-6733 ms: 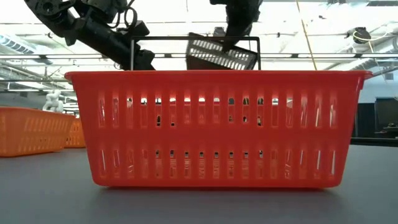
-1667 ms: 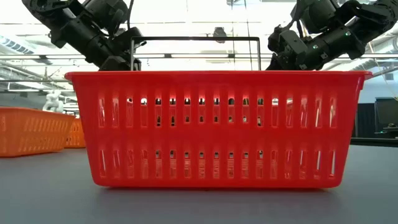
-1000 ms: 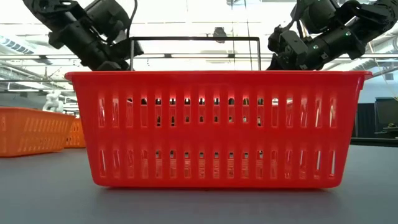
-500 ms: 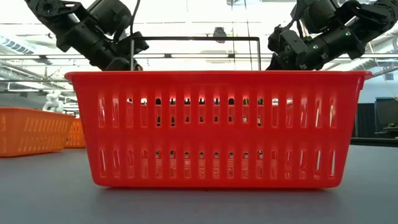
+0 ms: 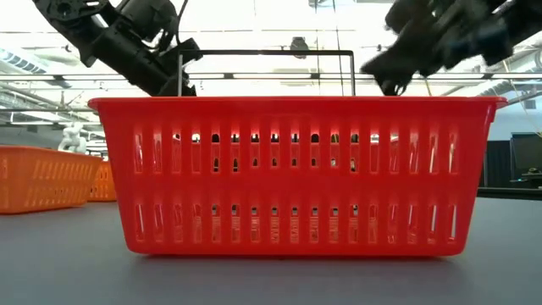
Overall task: Stack baskets on shelf by color
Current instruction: Stack the top orange bin on the orange bin on the shelf
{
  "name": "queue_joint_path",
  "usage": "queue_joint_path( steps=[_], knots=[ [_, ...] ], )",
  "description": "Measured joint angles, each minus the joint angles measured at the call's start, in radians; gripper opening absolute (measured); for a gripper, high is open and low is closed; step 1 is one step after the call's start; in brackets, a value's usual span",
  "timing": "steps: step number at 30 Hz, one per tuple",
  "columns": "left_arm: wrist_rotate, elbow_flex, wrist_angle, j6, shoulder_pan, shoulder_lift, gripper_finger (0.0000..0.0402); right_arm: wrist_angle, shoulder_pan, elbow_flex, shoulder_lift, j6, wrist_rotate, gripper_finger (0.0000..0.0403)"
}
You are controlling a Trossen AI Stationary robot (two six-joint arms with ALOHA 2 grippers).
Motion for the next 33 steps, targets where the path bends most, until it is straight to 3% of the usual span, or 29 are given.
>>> queue_joint_path(
  steps=[6,11,14,19,22,24,29,33],
  knots=[
    [-0.035,0.0,0.005,-0.03,-0.01,-0.082,0.0026,-0.009,0.138,0.0,-0.13,-0.05,-0.057,0.0018],
    [-0.08,0.0,0.007,-0.052,-0.018,-0.132,0.0026,0.0,0.24,0.0,-0.112,-0.127,-0.051,0.0018],
    [-0.081,0.0,0.01,-0.057,-0.017,-0.134,0.0026,-0.011,0.262,0.0,-0.079,-0.11,0.037,0.0018],
    [-0.081,0.0,0.031,-0.09,0.008,-0.11,0.0026,-0.078,0.255,0.0,-0.063,-0.016,0.318,0.0018],
    [-0.084,0.0,0.021,-0.11,0.028,-0.099,0.0026,-0.108,0.256,-0.002,-0.074,-0.034,0.369,0.0018],
    [-0.153,0.0,-0.015,-0.138,0.041,-0.099,0.0026,-0.097,0.256,-0.002,-0.084,-0.055,0.394,0.0018],
    [-0.523,-0.001,-0.259,-0.362,0.082,-0.153,0.0026,-0.09,0.256,-0.001,-0.115,-0.103,0.491,0.0018],
    [-0.477,-0.002,-0.399,-0.53,0.132,-0.21,0.0027,-0.088,0.252,-0.001,-0.113,-0.119,0.515,0.0019]
  ],
)
